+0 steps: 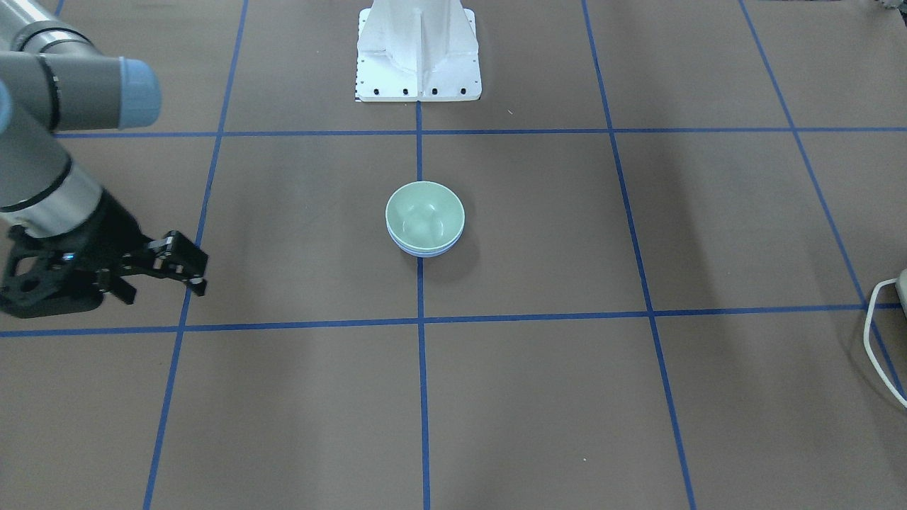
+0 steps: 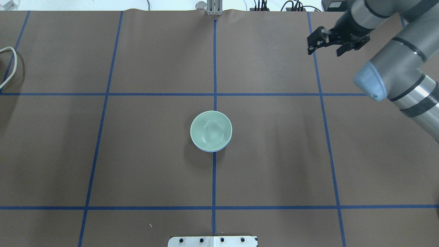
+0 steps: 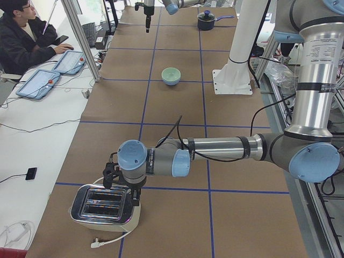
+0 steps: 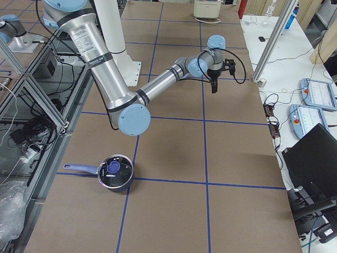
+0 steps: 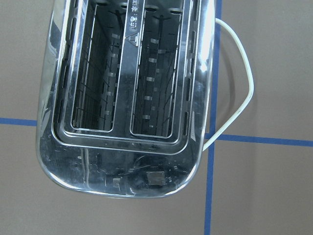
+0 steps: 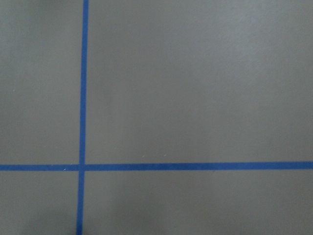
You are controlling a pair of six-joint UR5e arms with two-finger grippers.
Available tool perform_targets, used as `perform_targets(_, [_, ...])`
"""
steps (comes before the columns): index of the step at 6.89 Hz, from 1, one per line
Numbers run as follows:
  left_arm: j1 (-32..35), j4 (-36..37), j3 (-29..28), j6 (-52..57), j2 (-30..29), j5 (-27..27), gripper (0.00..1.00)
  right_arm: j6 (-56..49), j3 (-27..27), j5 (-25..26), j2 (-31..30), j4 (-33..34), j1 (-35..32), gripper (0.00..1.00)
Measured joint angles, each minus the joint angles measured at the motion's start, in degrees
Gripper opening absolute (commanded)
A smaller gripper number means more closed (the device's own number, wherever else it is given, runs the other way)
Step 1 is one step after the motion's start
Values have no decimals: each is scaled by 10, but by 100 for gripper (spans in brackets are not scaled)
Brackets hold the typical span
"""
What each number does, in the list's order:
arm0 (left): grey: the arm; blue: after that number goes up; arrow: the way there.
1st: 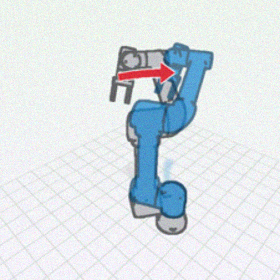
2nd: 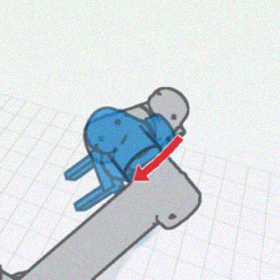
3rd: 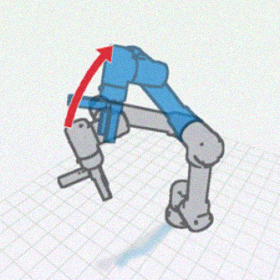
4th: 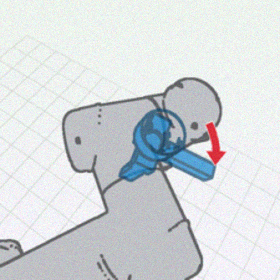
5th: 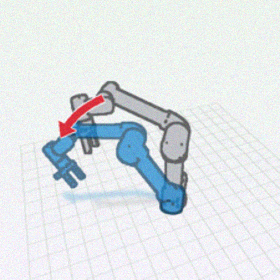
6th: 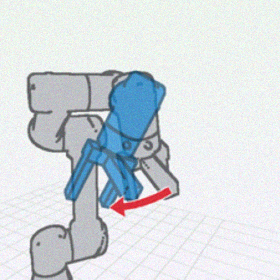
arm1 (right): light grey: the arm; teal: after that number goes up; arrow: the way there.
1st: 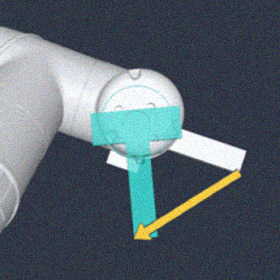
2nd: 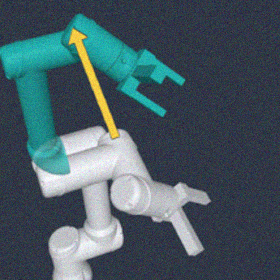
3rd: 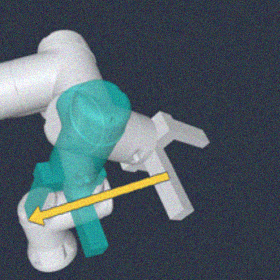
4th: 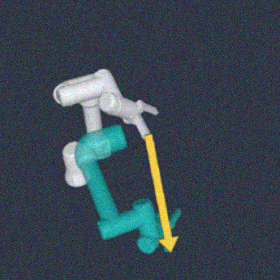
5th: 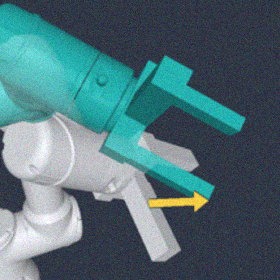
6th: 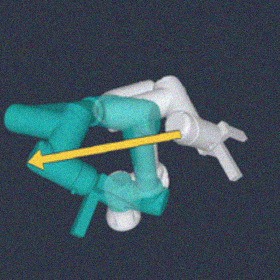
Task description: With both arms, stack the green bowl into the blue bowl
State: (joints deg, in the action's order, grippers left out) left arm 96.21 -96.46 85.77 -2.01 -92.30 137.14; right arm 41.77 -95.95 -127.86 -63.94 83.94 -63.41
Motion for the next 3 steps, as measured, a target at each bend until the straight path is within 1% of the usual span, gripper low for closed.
perform_targets(3, [-23, 6, 27, 13, 10, 0, 99, -222, 40, -31, -109, -1, -136, 100])
